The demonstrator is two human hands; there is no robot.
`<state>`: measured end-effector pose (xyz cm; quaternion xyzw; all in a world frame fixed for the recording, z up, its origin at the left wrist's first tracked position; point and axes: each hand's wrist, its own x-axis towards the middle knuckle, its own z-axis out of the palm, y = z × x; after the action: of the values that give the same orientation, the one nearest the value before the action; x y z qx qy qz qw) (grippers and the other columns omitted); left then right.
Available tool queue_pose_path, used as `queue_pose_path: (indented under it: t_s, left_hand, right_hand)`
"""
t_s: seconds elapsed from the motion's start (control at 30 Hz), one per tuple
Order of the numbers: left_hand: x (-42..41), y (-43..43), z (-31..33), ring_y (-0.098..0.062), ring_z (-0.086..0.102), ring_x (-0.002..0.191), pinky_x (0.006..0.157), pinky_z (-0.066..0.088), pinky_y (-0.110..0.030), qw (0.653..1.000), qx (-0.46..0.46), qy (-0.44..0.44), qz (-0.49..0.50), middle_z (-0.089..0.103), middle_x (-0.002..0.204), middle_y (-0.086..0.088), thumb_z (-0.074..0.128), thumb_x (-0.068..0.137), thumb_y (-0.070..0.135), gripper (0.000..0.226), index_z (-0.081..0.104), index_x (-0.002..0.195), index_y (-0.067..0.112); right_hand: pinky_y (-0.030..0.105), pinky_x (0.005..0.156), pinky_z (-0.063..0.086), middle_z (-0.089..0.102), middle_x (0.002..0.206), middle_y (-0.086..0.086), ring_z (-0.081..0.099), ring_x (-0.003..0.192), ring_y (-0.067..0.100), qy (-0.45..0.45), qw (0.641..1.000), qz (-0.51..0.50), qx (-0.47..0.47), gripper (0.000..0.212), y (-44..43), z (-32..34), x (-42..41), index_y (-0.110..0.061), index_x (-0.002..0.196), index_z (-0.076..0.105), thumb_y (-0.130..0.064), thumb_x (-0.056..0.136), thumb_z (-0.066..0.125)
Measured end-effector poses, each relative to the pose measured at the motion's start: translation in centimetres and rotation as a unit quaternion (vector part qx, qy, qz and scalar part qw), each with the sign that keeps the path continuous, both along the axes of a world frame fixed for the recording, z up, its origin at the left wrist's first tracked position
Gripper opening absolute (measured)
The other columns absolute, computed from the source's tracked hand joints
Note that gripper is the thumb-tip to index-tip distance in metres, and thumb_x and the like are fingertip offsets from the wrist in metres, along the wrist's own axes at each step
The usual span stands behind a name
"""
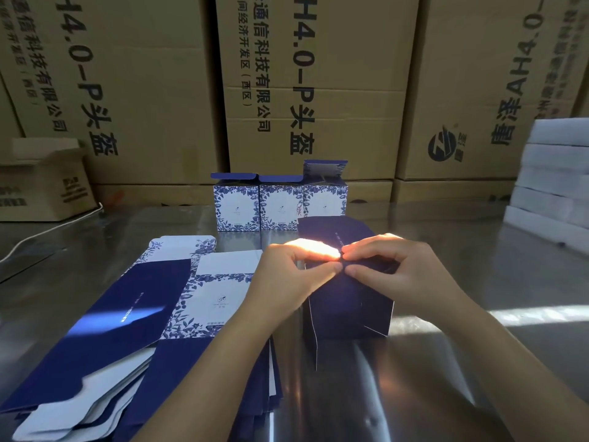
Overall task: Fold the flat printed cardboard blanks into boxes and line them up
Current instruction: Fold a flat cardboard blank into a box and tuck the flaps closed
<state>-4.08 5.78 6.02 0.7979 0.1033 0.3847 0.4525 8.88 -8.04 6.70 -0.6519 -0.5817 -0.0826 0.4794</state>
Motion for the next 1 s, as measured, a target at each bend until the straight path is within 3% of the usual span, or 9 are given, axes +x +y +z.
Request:
queue_pose_path:
  t_s: [0.13,0.23,0.37,0.53,0.63,0.87,1.0]
  left_hand:
    - [-0.1,0.8,-0.1,0.01,0.059,0.099,0.09,0.047,-0.019,0.999,-0.031,0.011,0.0,0.067,0.101,0.02,0.078,0.074,0.019,0.016,0.074,0.087,0.027]
    - [-0.3,1.5,-0.2,0.004,0.062,0.101,0.091,0.049,-0.023,0.998,-0.062,-0.006,-0.017,0.07,0.095,0.022,0.079,0.073,0.012,0.02,0.073,0.082,0.029]
    - [-0.2,1.5,-0.2,0.009,0.06,0.101,0.083,0.045,-0.008,0.999,-0.037,-0.014,-0.033,0.068,0.088,0.03,0.077,0.073,0.006,0.023,0.072,0.077,0.028]
    - [-0.2,1.2,-0.1,0.009,0.061,0.097,0.09,0.048,-0.022,1.0,0.0,-0.001,0.023,0.069,0.084,0.025,0.077,0.074,0.016,0.012,0.076,0.078,0.027]
    - [-0.4,0.8,0.0,0.011,0.062,0.095,0.09,0.049,-0.022,0.999,0.036,-0.009,0.037,0.067,0.085,0.025,0.077,0.075,0.015,0.015,0.075,0.08,0.029]
    - [-0.4,0.4,0.0,0.011,0.06,0.074,0.065,0.044,-0.01,0.98,0.169,-0.03,0.099,0.061,0.067,0.027,0.075,0.078,0.018,0.006,0.077,0.073,0.016]
    - [-0.3,0.5,0.0,0.001,0.059,0.07,0.06,0.043,-0.012,0.974,0.191,-0.038,0.113,0.066,0.066,0.016,0.076,0.078,0.017,0.006,0.077,0.074,0.013]
  right_hand:
    - [0.011,0.086,0.043,0.069,0.095,-0.026,0.062,0.098,-0.001,0.0,1.0,-0.008,0.003,0.028,0.0,0.0,0.2,-0.042,0.085,0.072,-0.016,0.076,0.078]
    - [0.012,0.087,0.043,0.068,0.095,-0.026,0.061,0.1,0.0,-0.007,1.0,-0.022,0.0,0.027,0.1,-0.1,0.3,-0.042,0.085,0.071,-0.018,0.075,0.078]
    - [0.01,0.088,0.041,0.068,0.094,-0.024,0.06,0.099,-0.001,-0.027,0.999,-0.028,-0.01,0.03,0.2,-0.1,0.1,-0.044,0.086,0.071,-0.019,0.073,0.08]
    - [0.006,0.085,0.04,0.068,0.087,-0.023,0.06,0.092,-0.006,-0.021,0.997,-0.061,0.029,0.02,0.7,-0.5,-0.2,-0.031,0.084,0.076,-0.016,0.072,0.082]
    - [0.008,0.085,0.041,0.067,0.086,-0.023,0.061,0.09,-0.005,-0.024,0.996,-0.073,0.044,0.014,1.0,-0.6,-0.6,-0.027,0.082,0.077,-0.019,0.072,0.082]
    - [0.03,0.079,0.05,0.071,0.08,-0.015,0.064,0.081,0.004,-0.099,0.986,-0.119,0.062,0.005,1.1,-0.7,-1.0,-0.022,0.079,0.077,-0.021,0.075,0.08]
    - [0.029,0.068,0.048,0.07,0.075,-0.01,0.062,0.07,0.012,-0.189,0.964,-0.168,0.086,0.008,1.6,-1.1,-1.4,-0.021,0.075,0.074,-0.026,0.077,0.07]
